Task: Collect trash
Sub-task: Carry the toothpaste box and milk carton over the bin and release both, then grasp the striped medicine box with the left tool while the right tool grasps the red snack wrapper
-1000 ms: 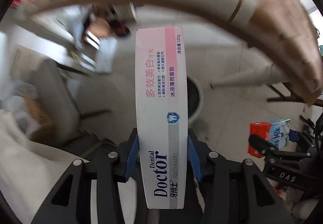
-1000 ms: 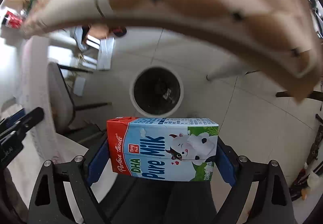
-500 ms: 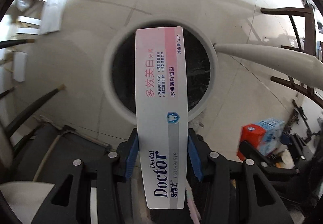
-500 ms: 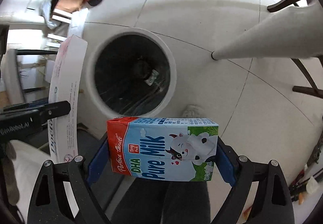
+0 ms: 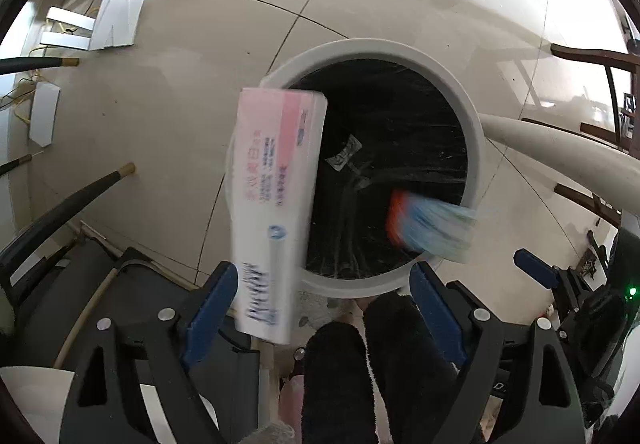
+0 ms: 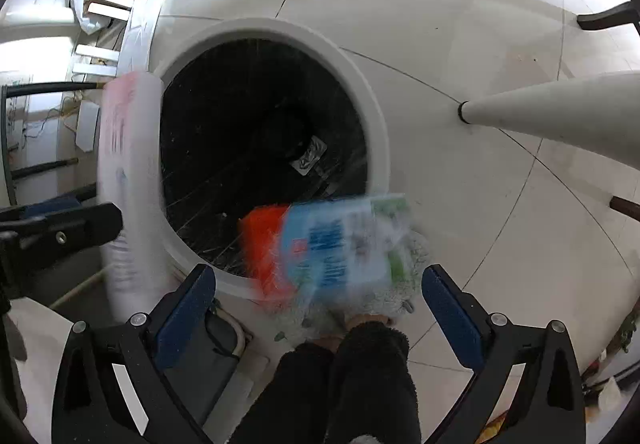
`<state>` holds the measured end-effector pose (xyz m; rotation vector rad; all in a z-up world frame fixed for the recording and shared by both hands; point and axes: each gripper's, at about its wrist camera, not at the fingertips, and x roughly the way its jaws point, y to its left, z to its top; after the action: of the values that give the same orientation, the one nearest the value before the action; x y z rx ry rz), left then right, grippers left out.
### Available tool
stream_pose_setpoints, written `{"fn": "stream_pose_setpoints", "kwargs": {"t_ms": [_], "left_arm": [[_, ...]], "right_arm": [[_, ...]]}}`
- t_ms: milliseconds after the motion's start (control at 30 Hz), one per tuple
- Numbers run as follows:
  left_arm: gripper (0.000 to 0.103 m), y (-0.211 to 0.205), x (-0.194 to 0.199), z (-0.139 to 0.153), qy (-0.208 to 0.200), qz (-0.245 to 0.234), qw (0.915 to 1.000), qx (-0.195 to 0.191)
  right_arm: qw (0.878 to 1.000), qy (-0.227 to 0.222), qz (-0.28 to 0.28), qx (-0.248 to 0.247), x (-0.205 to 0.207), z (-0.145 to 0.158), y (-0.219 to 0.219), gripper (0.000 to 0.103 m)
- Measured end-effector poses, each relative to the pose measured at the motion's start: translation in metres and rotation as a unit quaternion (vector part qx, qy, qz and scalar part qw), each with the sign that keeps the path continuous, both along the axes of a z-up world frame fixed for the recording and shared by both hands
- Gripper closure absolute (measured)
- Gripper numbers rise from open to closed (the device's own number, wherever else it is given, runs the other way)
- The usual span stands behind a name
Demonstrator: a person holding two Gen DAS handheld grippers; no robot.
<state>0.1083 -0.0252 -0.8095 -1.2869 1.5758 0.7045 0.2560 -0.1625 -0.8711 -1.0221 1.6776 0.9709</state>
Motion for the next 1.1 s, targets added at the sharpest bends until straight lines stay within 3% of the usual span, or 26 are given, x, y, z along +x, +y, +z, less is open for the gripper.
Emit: {"fn": "stream_pose_setpoints", "kwargs": {"t_ms": [433,700,900,1100], "left_arm": [[0.015,-0.006,-0.005,0.047,0.015,-0.004,0.9985,0.052],[0.015,-0.026,-0.025,0.112,0.043,-0.005,0.9946,0.095],[0.015,-0.059,-0.045,0.204,0.053,0.004,0.992,0.115],[0.015,-0.084,-0.044,0.336,0.036,-0.005,0.9844,0.172]], "right_arm": [[0.999,-0.029,-0.003,0.017,-0.01,0.03,0.002,0.0],[0.998,-0.045,-0.009,0.035,-0.012,0.082,-0.011,0.0],[0.997,-0.052,-0.006,0.061,-0.018,0.171,-0.029,0.0],[0.993,-0.053,-0.007,0.106,-0.023,0.311,-0.042,0.0]]}}
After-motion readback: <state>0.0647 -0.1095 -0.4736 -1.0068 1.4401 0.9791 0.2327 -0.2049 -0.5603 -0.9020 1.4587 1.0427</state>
